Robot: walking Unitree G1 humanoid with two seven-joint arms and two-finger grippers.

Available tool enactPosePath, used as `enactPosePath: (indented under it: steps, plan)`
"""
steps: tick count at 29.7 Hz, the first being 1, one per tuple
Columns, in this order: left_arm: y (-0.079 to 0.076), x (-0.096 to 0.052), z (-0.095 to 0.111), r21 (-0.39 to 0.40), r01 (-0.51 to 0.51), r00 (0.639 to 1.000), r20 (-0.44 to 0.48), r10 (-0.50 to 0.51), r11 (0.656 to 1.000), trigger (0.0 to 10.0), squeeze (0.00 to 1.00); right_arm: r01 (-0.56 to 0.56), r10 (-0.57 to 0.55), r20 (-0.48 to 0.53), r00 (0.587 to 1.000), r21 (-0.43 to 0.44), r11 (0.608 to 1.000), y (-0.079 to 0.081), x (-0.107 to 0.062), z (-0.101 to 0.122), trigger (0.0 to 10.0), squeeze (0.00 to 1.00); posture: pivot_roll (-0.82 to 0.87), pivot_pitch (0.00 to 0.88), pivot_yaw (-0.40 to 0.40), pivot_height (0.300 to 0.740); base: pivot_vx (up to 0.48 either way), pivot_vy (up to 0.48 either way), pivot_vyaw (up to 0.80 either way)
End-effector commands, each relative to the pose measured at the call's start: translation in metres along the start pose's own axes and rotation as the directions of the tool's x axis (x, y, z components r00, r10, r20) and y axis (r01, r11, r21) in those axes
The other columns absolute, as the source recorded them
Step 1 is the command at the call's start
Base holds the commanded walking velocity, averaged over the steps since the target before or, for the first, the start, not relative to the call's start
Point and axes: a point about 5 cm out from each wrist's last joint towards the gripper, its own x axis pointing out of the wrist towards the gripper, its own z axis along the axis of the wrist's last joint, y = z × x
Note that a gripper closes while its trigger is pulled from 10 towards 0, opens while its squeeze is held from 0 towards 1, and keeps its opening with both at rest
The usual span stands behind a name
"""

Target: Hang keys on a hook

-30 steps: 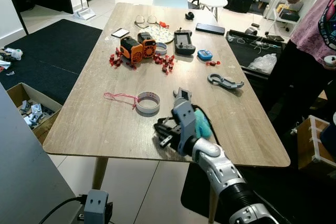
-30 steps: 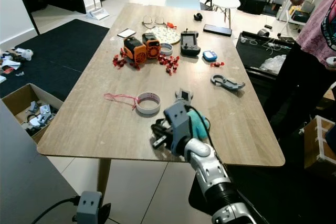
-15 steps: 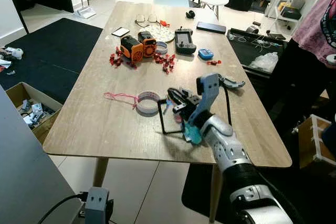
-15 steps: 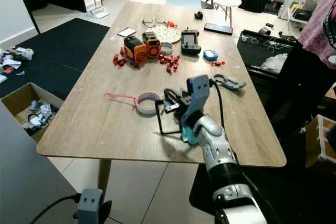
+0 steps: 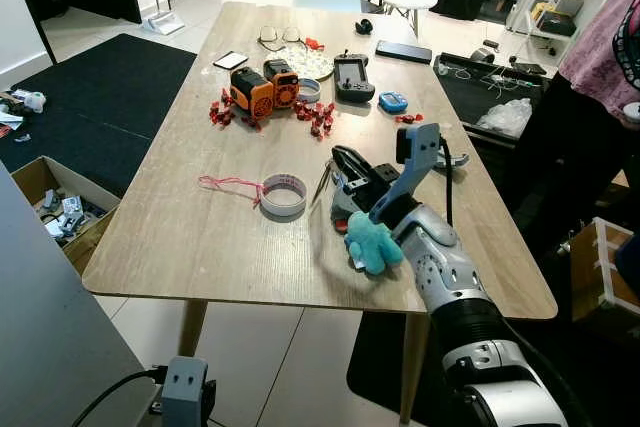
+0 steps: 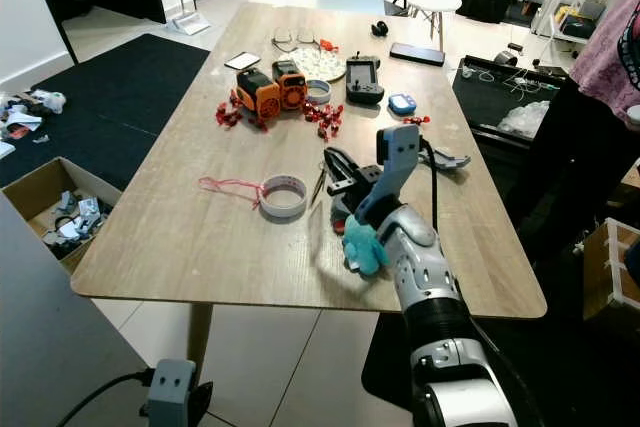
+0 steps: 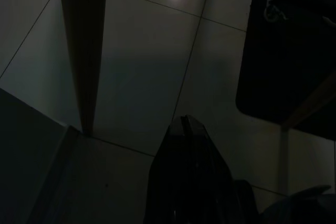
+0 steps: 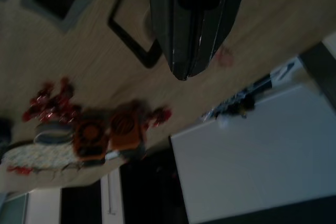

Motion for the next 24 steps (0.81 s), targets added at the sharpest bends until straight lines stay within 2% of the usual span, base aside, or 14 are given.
enactPosePath:
  steps: [1, 2, 3, 4, 5, 6, 7, 8, 9, 10, 13, 17, 18, 24]
  plan:
    - [0.002, -0.004, -0.006, 0.008, 0.002, 0.999, -0.032, -0.001, 1.000, 10.0, 0.00, -0.020, 0.020, -0.071, 0.997, 0.004, 1.000, 0.004, -0.004, -0.016, 1.6, 0.00, 0.07, 0.093, -0.060, 0.740, 0.000, 0.000, 0.00]
    - [0.002, -0.004, -0.006, 0.007, 0.001, 1.000, -0.031, -0.001, 1.000, 10.0, 0.00, -0.037, 0.038, -0.090, 0.995, 0.007, 0.999, 0.008, -0.005, -0.021, 6.7, 0.00, 0.07, 0.093, -0.060, 0.740, 0.000, 0.000, 0.00]
    - [0.002, -0.004, -0.006, 0.007, 0.001, 1.000, -0.031, -0.001, 1.000, 10.0, 0.00, -0.037, 0.038, -0.090, 0.995, 0.007, 0.999, 0.008, -0.005, -0.021, 6.7, 0.00, 0.07, 0.093, -0.060, 0.740, 0.000, 0.000, 0.00]
    - [0.002, -0.004, -0.006, 0.007, 0.000, 1.000, -0.031, 0.000, 1.000, 10.0, 0.00, -0.049, 0.049, -0.103, 0.993, 0.007, 0.999, 0.012, -0.005, -0.025, 10.0, 0.00, 0.07, 0.093, -0.060, 0.740, 0.000, 0.000, 0.00]
    - [0.002, -0.004, -0.007, 0.006, 0.000, 1.000, -0.031, 0.000, 1.000, 10.0, 0.00, -0.060, 0.061, -0.112, 0.992, 0.011, 0.998, 0.015, -0.004, -0.028, 10.0, 0.26, 0.07, 0.094, -0.061, 0.740, 0.000, 0.000, 0.00]
    - [0.002, -0.004, -0.007, 0.006, 0.000, 1.000, -0.031, 0.000, 1.000, 10.0, 0.00, -0.060, 0.061, -0.112, 0.992, 0.011, 0.998, 0.015, -0.004, -0.028, 10.0, 0.26, 0.07, 0.094, -0.061, 0.740, 0.000, 0.000, 0.00]
    - [0.002, -0.005, -0.007, 0.006, 0.000, 0.999, -0.033, 0.001, 1.000, 10.0, 0.00, -0.081, 0.082, -0.123, 0.989, 0.014, 0.997, 0.020, -0.003, -0.031, 10.0, 0.56, 0.07, 0.094, -0.060, 0.740, 0.000, 0.000, 0.00]
    - [0.002, -0.005, -0.007, 0.006, 0.000, 0.999, -0.033, 0.001, 1.000, 10.0, 0.00, -0.081, 0.082, -0.123, 0.989, 0.014, 0.997, 0.020, -0.003, -0.031, 10.0, 0.56, 0.07, 0.094, -0.060, 0.740, 0.000, 0.000, 0.00]
    - [0.001, -0.005, -0.008, 0.006, 0.000, 0.999, -0.033, 0.001, 1.000, 10.0, 0.00, -0.098, 0.098, -0.131, 0.987, 0.012, 0.995, 0.023, -0.003, -0.033, 10.0, 0.92, 0.07, 0.094, -0.060, 0.740, 0.000, 0.000, 0.00]
    - [0.001, -0.005, -0.008, 0.007, 0.000, 0.999, -0.034, 0.001, 1.000, 10.0, 0.00, -0.110, 0.111, -0.135, 0.985, 0.014, 0.994, 0.025, -0.002, -0.034, 10.0, 1.00, 0.07, 0.094, -0.061, 0.740, 0.000, 0.000, 0.00]
    - [0.001, -0.005, -0.008, 0.007, -0.001, 0.999, -0.033, 0.001, 1.000, 10.0, 0.00, -0.117, 0.118, -0.144, 0.983, 0.009, 0.993, 0.026, -0.002, -0.036, 10.0, 1.00, 0.07, 0.095, -0.063, 0.740, 0.000, 0.000, 0.00]
    - [0.001, -0.005, -0.008, 0.005, -0.002, 0.999, -0.033, 0.002, 1.000, 10.0, 0.00, -0.107, 0.106, -0.149, 0.983, 0.000, 0.994, 0.025, -0.001, -0.036, 10.0, 0.81, 0.07, 0.095, -0.062, 0.740, 0.000, 0.000, 0.00]
    - [0.001, -0.005, -0.008, 0.006, -0.002, 0.999, -0.033, 0.002, 1.000, 10.0, 0.00, -0.105, 0.103, -0.151, 0.983, -0.003, 0.995, 0.025, -0.001, -0.036, 10.0, 0.00, 0.07, 0.096, -0.061, 0.740, 0.000, 0.000, 0.00]
    - [0.001, -0.005, -0.008, 0.007, -0.001, 0.999, -0.034, 0.001, 1.000, 10.0, 0.00, -0.111, 0.103, -0.240, 0.965, -0.021, 0.994, 0.021, -0.007, -0.047, 10.0, 0.00, 0.06, 0.096, -0.062, 0.740, 0.000, 0.000, 0.00]
